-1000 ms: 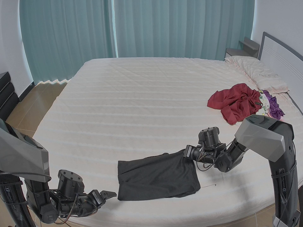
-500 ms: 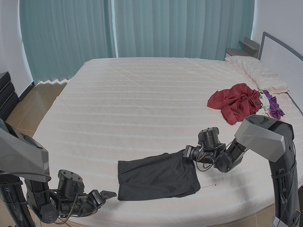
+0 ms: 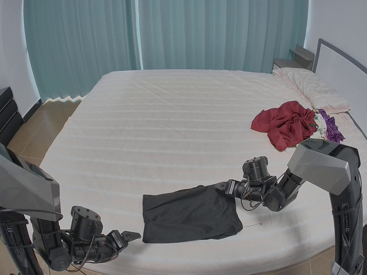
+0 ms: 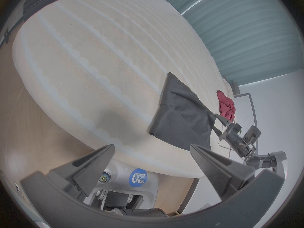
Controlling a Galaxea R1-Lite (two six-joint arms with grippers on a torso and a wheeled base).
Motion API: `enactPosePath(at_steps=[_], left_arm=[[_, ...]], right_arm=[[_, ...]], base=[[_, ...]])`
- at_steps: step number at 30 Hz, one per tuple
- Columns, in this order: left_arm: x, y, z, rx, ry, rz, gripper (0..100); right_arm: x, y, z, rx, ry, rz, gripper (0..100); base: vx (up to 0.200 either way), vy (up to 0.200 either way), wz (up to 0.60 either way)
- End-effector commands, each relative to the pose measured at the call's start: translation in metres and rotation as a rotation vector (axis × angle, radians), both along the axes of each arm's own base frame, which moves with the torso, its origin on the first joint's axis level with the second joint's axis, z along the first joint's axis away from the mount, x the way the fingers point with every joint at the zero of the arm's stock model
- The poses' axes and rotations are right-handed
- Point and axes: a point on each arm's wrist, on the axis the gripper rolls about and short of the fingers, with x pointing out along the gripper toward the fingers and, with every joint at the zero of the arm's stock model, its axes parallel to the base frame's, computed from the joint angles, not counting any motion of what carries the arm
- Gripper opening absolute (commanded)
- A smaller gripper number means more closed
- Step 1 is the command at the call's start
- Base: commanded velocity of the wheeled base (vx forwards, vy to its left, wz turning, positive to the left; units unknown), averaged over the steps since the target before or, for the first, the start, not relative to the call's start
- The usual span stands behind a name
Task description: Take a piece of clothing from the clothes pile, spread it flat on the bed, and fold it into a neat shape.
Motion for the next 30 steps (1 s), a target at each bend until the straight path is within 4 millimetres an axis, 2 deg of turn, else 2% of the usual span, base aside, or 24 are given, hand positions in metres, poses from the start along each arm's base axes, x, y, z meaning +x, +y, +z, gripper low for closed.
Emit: enactPosePath(at_steps=[1,6,9,12,16,22,25,27,30], left_arm=[[0.001,-0.002,-0.004,0.037,-0.001,0.026,100],[0.000,-0.003,-0.005,0.039,0.001,0.021,100],[0.000,-0.003,-0.005,0.041,0.000,0.023,100],[0.001,-0.003,-0.005,0.049,-0.003,0.026,100],[0.011,-0.008,-0.001,0.040,-0.072,0.048,100],[0.025,-0.015,-0.009,0.031,-0.114,0.051,100],[0.031,-0.019,-0.020,0.082,-0.114,0.001,100],[0.029,-0.022,-0.022,0.103,-0.123,-0.037,100],[0.036,-0.030,-0.021,0.138,-0.177,-0.073,100]], right_arm=[[-0.031,-0.010,0.010,-0.038,0.045,-0.011,100],[-0.040,-0.010,0.006,-0.046,0.075,0.001,100],[-0.045,-0.010,0.004,-0.055,0.092,0.009,100],[-0.053,-0.011,-0.001,-0.055,0.123,0.031,100],[-0.062,-0.015,-0.007,-0.045,0.169,0.068,100],[-0.067,-0.016,-0.014,-0.029,0.135,0.096,100],[-0.076,-0.018,-0.037,-0.133,0.101,0.175,100],[-0.073,-0.019,-0.033,-0.109,0.050,0.165,100],[-0.081,-0.020,-0.039,-0.090,0.030,0.162,100]], base=[[0.000,0.000,0.00],[0.000,0.000,0.00],[0.200,0.000,0.00],[0.000,0.000,0.00],[0.000,0.000,0.00],[0.000,0.000,0.00],[0.000,0.000,0.00],[0.000,0.000,0.00],[0.000,0.000,0.00]])
